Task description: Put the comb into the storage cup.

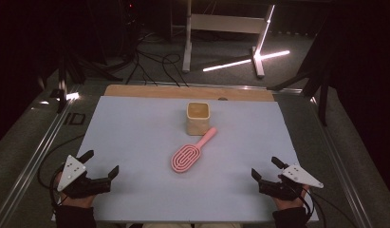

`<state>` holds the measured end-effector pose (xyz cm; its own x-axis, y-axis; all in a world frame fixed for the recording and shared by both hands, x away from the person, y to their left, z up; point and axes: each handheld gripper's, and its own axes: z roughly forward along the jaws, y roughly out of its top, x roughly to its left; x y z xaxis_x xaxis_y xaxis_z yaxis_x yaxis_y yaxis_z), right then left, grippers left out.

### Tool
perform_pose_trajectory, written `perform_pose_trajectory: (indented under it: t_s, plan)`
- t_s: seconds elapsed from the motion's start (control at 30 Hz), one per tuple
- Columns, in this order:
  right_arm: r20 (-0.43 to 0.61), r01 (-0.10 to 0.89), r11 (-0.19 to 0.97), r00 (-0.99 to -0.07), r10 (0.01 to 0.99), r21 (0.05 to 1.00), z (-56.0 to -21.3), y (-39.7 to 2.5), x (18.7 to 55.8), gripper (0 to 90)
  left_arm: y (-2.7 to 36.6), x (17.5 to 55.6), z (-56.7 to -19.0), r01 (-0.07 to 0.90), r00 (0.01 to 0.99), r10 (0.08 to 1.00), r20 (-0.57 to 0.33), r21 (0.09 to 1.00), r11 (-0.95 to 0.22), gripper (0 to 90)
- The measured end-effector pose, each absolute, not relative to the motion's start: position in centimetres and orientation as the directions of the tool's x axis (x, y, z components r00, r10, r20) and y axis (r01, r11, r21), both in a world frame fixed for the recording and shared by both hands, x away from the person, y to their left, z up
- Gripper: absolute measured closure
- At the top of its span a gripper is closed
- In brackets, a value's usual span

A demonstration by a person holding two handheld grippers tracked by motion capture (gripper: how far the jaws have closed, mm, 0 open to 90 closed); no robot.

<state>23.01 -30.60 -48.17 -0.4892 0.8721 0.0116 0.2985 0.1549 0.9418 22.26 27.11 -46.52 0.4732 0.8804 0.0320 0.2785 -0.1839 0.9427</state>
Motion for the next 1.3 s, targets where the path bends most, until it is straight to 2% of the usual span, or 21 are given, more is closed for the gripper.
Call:
perform_pose_trajectory:
  t_s: [0.7, 1.3]
  plan:
    - [0.011, 0.303, 0.161, -0.495, 0.869, 0.939, -48.45, -30.45, 23.22, 10.0, 26.52, 22.62, -47.03, 0.302, 0.473, 0.881, 0.029, 0.934, -0.193, 0.5]
    - [0.031, 0.300, 0.140, -0.503, 0.864, 0.943, -47.78, -29.94, 23.64, 10.1, 26.31, 22.44, -47.53, 0.279, 0.448, 0.893, 0.043, 0.942, -0.186, 0.6]
